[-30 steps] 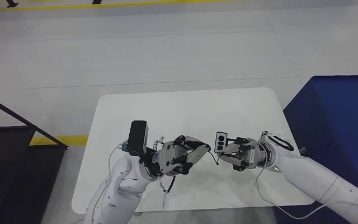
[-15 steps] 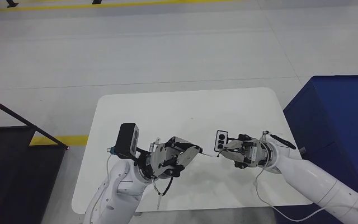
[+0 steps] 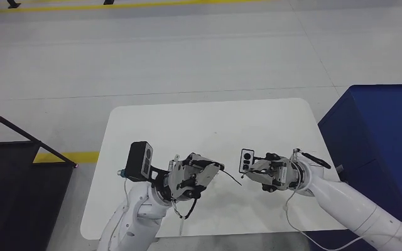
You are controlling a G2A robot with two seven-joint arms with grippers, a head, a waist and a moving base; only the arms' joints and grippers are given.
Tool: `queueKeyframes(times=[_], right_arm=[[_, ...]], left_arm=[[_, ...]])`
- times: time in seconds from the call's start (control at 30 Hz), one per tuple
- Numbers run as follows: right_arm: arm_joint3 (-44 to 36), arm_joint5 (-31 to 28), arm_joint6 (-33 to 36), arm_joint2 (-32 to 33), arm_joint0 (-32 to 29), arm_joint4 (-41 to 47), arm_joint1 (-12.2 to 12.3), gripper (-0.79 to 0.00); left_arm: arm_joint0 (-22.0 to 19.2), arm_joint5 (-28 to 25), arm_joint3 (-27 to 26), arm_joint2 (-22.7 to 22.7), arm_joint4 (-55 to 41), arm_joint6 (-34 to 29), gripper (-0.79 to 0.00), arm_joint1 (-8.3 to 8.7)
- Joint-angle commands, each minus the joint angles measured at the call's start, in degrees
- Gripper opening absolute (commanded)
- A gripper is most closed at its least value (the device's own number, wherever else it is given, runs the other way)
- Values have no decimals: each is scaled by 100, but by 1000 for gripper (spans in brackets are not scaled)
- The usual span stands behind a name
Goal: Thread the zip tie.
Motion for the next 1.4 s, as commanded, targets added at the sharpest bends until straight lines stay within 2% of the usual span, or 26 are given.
queueKeyframes(times=[0.0,0.7,1.37], right_arm=[[-13,10,-9,0,-6,-15,-1,-785],[-13,10,-9,0,-6,-15,-1,-785],[-13,10,-9,0,-6,-15,-1,-785]], left_arm=[[-26,-12,54,-18,-20,-14,-785,-3],[-85,-13,259,-61,-226,-187,-785,-33],[15,-75,157,80,-65,-316,-785,-65]])
